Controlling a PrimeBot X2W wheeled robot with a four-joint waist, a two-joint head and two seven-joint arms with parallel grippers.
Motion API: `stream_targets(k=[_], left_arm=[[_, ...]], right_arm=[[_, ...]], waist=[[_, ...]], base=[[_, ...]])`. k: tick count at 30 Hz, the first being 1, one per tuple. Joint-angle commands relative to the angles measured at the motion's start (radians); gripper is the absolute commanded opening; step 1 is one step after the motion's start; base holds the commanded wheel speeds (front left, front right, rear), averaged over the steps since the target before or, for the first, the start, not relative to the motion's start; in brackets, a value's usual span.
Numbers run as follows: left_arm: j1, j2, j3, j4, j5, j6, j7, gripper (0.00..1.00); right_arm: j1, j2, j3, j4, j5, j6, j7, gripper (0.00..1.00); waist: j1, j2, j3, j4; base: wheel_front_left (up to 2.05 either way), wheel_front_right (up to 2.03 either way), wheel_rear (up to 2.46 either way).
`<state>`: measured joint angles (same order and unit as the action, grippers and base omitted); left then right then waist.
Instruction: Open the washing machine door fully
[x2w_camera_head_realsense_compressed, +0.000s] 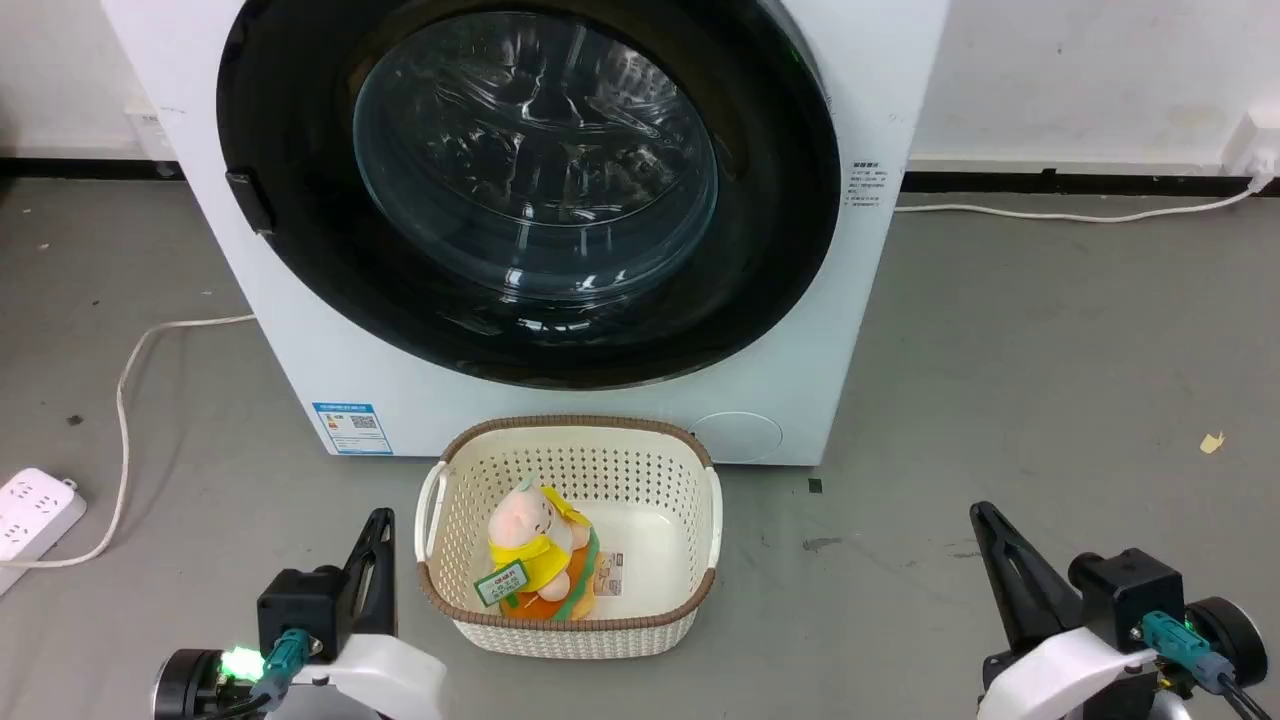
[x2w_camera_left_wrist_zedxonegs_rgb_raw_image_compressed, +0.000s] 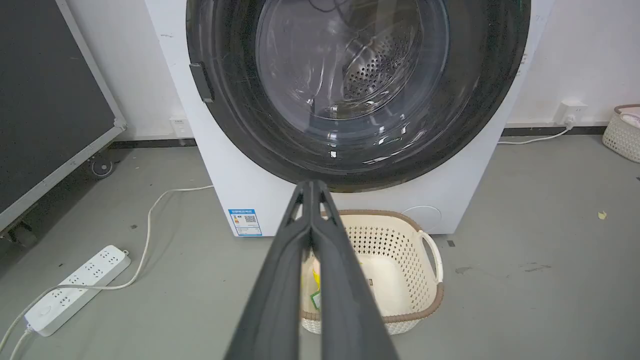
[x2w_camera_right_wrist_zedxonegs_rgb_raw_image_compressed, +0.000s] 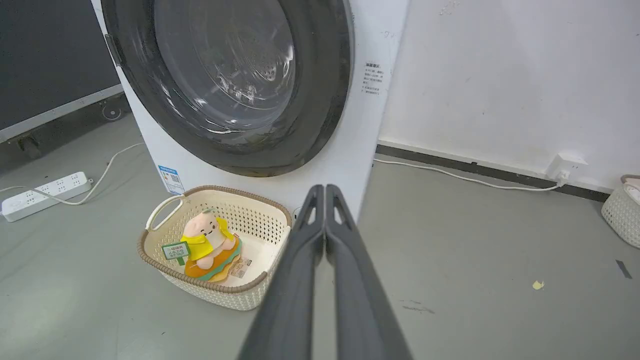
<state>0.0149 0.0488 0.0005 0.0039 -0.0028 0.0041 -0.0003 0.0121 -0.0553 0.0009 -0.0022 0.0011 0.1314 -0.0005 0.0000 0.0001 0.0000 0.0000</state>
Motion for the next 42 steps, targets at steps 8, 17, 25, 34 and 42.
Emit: stream_targets(k=[8, 17, 25, 34, 42], left_arm=[[-0.015, 0.001, 0.0, -0.004, 0.003, -0.004, 0.0, 0.0], [-0.015, 0.001, 0.0, -0.004, 0.003, -0.004, 0.0, 0.0], [-0.015, 0.001, 0.0, -0.004, 0.003, -0.004, 0.0, 0.0], [0.001, 0.0, 0.0, 0.0, 0.0, 0.0, 0.0, 1.0], [0.001, 0.001, -0.011, 0.01, 0.001, 0.006, -0.024, 1.0]], right_arm=[[-0.012, 0.005, -0.001, 0.002, -0.001, -0.001, 0.0, 0.0], [-0.012, 0.005, -0.001, 0.002, -0.001, -0.001, 0.0, 0.0], [-0.012, 0.005, -0.001, 0.002, -0.001, -0.001, 0.0, 0.0], [0.0, 0.0, 0.001, 0.0, 0.0, 0.0, 0.0, 1.0], [0.004, 0.0, -0.003, 0.008, 0.016, 0.0, -0.024, 1.0]], waist=[[0.0, -0.0001, 0.0, 0.0], [0.0, -0.0001, 0.0, 0.0], [0.0, -0.0001, 0.0, 0.0], [0.0, -0.0001, 0.0, 0.0], [0.0, -0.0001, -0.006, -0.001]], base=[[0.0, 0.0, 0.0], [0.0, 0.0, 0.0], [0.0, 0.0, 0.0], [0.0, 0.0, 0.0], [0.0, 0.0, 0.0]])
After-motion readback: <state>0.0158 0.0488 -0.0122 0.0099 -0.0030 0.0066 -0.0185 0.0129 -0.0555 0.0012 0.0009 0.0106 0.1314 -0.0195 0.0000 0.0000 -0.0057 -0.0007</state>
